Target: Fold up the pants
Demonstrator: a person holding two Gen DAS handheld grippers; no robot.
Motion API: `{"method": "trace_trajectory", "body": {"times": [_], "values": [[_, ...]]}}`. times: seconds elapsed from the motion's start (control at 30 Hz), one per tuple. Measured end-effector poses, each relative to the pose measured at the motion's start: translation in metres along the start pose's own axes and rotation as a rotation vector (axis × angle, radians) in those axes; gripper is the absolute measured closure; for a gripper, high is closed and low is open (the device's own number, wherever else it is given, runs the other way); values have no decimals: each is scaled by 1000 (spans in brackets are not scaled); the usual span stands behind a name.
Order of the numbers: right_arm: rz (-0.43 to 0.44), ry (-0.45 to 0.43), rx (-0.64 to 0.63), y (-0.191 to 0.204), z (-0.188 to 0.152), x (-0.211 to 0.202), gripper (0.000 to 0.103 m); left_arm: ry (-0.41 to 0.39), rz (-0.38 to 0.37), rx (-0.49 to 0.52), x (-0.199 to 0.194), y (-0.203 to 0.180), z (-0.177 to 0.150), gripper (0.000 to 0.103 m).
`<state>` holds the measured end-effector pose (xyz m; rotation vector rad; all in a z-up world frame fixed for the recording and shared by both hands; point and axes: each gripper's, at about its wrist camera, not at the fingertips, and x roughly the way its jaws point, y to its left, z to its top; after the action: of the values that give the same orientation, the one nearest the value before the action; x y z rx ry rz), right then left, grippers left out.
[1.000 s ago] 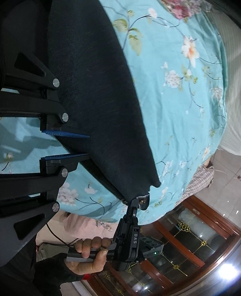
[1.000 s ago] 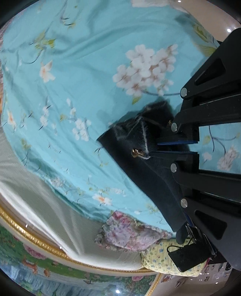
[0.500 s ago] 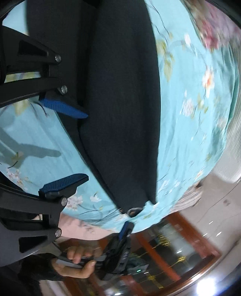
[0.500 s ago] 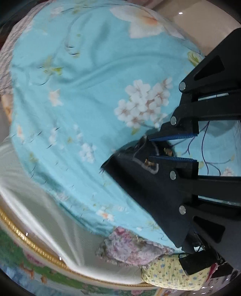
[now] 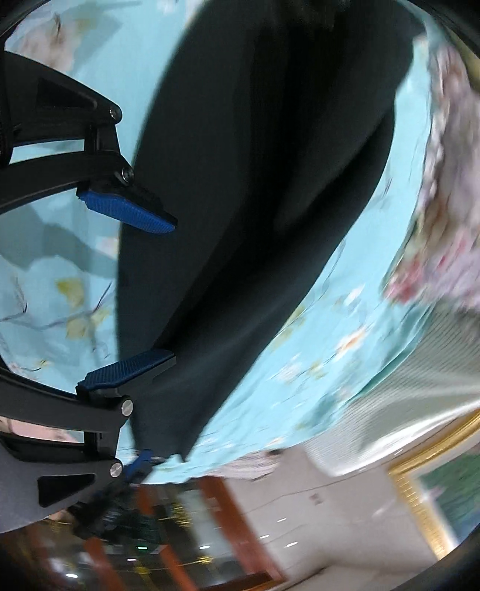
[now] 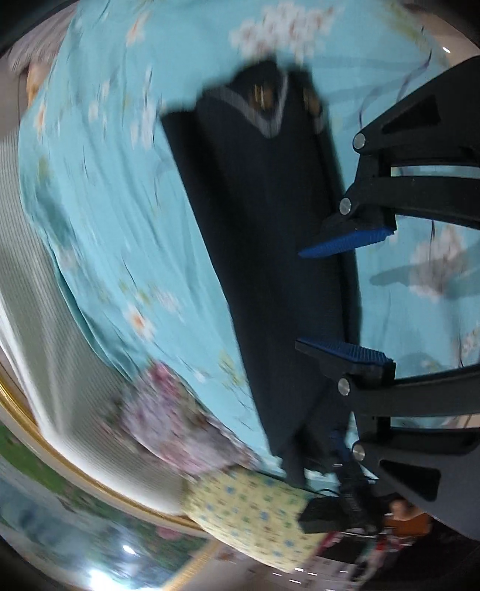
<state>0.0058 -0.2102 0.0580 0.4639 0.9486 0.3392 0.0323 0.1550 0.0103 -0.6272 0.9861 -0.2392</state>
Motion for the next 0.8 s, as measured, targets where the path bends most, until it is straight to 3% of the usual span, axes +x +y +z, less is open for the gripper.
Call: {"method": "trace_trajectory", "body": {"times": [0.2,0.57,0.8], "values": [[92,80,-129,47,-11,31,57,-110,49,-146,-36,52,26,32],[68,168,-412,123,-29,88,57,-195,77,-307,-49,91,54,27],[-128,125,-582,120,-38,88,57,-199,58,-363,-35,98,65,27]]}}
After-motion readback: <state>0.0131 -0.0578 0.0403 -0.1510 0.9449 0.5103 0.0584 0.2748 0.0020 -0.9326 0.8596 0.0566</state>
